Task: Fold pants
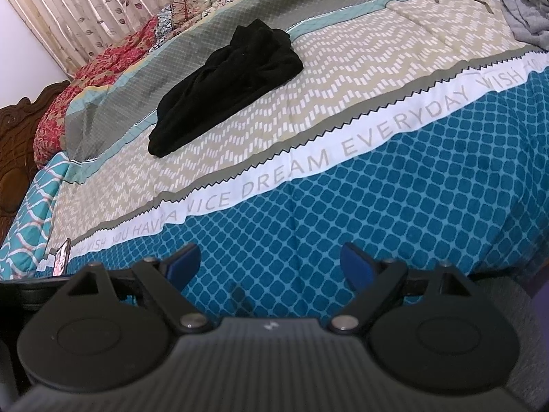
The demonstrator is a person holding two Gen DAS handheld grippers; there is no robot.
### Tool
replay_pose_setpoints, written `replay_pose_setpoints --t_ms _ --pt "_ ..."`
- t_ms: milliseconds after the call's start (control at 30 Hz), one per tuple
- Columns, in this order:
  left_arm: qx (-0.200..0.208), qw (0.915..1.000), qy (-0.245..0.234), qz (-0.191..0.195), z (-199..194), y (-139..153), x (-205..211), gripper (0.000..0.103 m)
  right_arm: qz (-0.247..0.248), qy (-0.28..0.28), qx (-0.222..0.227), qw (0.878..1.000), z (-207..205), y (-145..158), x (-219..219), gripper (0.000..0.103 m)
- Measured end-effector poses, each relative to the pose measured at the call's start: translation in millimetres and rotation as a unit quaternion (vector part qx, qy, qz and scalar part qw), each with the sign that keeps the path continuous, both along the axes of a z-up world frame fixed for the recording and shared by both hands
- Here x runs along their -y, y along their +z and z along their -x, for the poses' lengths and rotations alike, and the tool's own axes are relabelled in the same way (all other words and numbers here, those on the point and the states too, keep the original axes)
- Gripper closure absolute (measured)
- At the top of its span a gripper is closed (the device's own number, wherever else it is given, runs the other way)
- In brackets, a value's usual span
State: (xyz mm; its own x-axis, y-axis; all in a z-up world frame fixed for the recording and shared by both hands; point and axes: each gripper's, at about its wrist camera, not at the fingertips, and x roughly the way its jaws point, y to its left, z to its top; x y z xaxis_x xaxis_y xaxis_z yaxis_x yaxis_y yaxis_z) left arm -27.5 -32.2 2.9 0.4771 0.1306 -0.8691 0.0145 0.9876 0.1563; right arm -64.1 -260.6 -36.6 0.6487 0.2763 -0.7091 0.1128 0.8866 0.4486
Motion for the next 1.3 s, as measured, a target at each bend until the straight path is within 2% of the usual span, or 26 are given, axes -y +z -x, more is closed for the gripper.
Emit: replay_pose_setpoints --t_ms 933,1133,1300 --pt "-0.011 0.9999 0.0 0.006 -1.8 -6.2 -0.4 0.0 -0.002 -0.001 -0.003 1.0 -0.1 -3.5 -0.5 0.013" --pt "-0.007 1.0 -0.002 0.005 -2.8 -5.8 0.2 0.0 -0.002 -0.002 -0.003 1.0 -0.6 -4.6 0.4 0.013" --pt "0.013 0.9998 -0.014 0.011 -1.9 -0.7 3.0 0.0 0.0 0.002 0.002 1.0 -0.4 -6.0 1.5 0.013"
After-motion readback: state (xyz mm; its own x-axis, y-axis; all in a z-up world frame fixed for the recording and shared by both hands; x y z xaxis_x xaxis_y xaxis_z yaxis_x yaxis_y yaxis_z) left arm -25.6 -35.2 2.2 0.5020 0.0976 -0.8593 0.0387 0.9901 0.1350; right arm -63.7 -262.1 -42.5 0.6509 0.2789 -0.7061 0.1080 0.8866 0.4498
